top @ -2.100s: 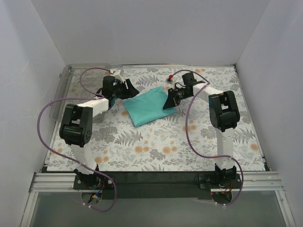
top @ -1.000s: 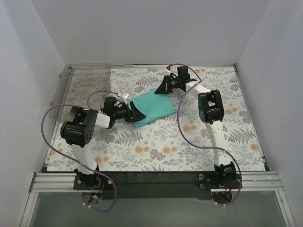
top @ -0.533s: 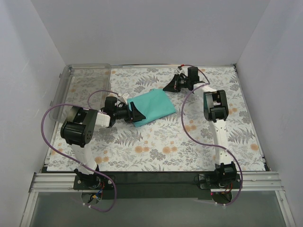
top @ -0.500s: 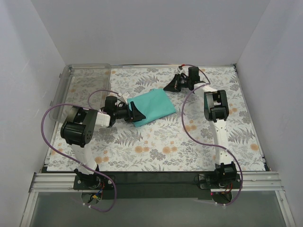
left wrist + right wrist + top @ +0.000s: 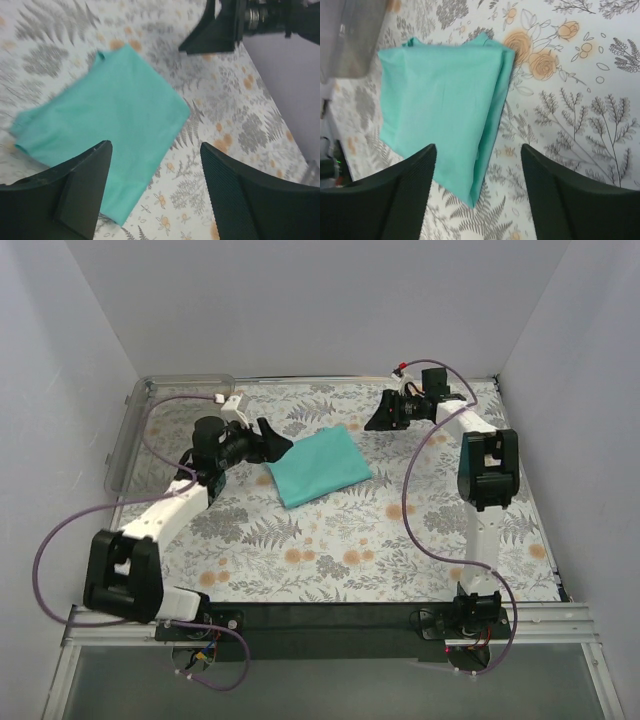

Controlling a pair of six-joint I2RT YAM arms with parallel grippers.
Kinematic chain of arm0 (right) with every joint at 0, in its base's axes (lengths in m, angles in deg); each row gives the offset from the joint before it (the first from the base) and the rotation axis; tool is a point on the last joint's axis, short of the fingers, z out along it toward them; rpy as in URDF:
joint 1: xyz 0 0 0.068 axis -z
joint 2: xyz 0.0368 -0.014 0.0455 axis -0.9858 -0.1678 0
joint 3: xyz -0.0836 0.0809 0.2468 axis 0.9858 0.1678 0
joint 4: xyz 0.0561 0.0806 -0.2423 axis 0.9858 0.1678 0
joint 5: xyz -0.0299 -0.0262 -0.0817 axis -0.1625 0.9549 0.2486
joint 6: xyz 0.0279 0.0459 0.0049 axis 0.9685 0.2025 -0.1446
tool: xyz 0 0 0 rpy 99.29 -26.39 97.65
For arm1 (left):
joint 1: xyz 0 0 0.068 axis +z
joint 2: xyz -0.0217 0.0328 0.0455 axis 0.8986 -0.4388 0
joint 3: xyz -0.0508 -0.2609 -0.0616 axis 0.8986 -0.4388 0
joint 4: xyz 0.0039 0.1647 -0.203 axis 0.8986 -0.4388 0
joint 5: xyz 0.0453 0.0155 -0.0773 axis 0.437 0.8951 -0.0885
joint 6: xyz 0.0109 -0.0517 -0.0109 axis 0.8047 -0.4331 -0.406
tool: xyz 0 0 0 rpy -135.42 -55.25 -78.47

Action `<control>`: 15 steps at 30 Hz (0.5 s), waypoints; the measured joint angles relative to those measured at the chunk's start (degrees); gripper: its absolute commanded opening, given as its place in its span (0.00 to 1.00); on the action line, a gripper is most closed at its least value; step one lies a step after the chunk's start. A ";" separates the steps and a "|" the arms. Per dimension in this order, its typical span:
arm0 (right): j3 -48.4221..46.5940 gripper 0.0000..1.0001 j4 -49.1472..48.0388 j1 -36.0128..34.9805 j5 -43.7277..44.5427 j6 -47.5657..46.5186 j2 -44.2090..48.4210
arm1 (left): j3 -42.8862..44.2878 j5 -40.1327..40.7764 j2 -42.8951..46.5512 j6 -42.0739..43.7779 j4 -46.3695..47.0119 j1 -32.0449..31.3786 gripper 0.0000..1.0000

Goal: Fold and stack the t-shirts
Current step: Fold the tshirt

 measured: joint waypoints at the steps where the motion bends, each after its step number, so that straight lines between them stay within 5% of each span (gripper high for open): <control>1: 2.82 0.71 1.51 -0.09 1.81 -3.93 3.67 | -0.52 2.71 4.26 0.87 -0.59 0.00 0.76; 4: 11.91 0.98 4.44 -0.26 4.55 -12.94 13.79 | -2.82 9.60 16.85 2.60 -2.84 0.13 0.85; 15: 24.57 0.93 9.68 -3.45 7.76 -24.04 15.85 | -11.87 13.31 42.23 4.81 -20.09 0.46 0.84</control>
